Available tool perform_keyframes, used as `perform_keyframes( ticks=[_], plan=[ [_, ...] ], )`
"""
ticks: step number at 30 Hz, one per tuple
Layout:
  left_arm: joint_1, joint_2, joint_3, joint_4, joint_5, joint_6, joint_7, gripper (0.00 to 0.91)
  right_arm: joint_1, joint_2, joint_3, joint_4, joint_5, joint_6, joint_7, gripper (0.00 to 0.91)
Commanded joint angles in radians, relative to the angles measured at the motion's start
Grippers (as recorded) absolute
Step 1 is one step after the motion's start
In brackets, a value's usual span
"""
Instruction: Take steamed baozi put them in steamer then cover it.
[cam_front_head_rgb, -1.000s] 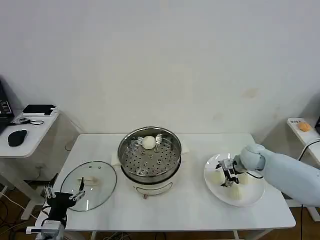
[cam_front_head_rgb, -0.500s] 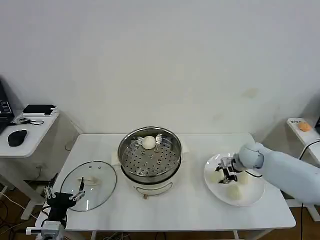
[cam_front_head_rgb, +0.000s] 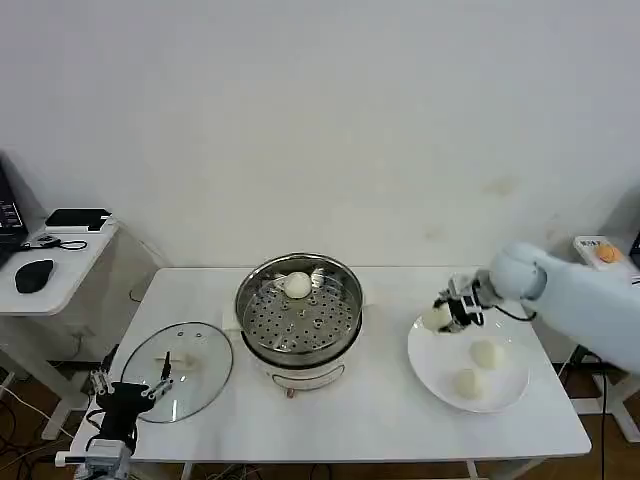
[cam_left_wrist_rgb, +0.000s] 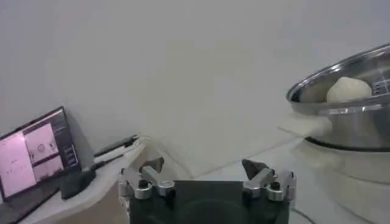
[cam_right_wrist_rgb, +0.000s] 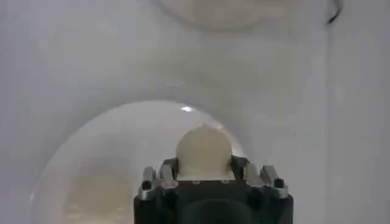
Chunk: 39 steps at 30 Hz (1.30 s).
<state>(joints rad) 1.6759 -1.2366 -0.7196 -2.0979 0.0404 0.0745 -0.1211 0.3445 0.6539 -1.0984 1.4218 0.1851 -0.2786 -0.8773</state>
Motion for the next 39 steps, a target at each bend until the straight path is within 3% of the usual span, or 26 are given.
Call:
perform_keyframes(
  ticks=[1,3,9,10,15,19,28,39],
  plan=[
    [-0.012,-0.001,0.006,0.003,0.001,0.001,0.0,0.907,0.298,0.171,-0.129,0.021,0.194,-0.063,0.035,0.615],
    [-0.015,-0.002,0.003,0.006,0.001,0.0,0.0,0.907,0.313,0.203,-0.135,0.015,0.213,-0.069,0.041,0.615],
    [-0.021,0.002,-0.004,0.011,0.001,0.0,0.0,0.907,0.34,0.434,-0.17,-0.045,0.359,-0.137,0.099,0.615],
    [-0.021,0.003,-0.008,0.011,0.001,0.0,0.001,0.907,0.337,0.483,-0.177,-0.059,0.407,-0.173,0.119,0.615],
    [-0.019,0.013,-0.018,0.016,0.002,-0.001,0.0,0.907,0.304,0.626,-0.187,-0.112,0.476,-0.249,0.159,0.615],
    [-0.019,0.015,-0.025,0.017,0.001,-0.005,0.0,0.907,0.271,0.699,-0.217,-0.138,0.556,-0.353,0.19,0.615],
    [-0.017,0.012,-0.039,0.014,-0.001,-0.014,-0.002,0.907,0.155,0.813,-0.208,-0.231,0.555,-0.391,0.203,0.615],
    [-0.007,0.017,-0.049,0.0,-0.008,-0.016,-0.002,0.907,0.088,0.852,-0.199,-0.31,0.486,-0.389,0.198,0.615]
  ],
)
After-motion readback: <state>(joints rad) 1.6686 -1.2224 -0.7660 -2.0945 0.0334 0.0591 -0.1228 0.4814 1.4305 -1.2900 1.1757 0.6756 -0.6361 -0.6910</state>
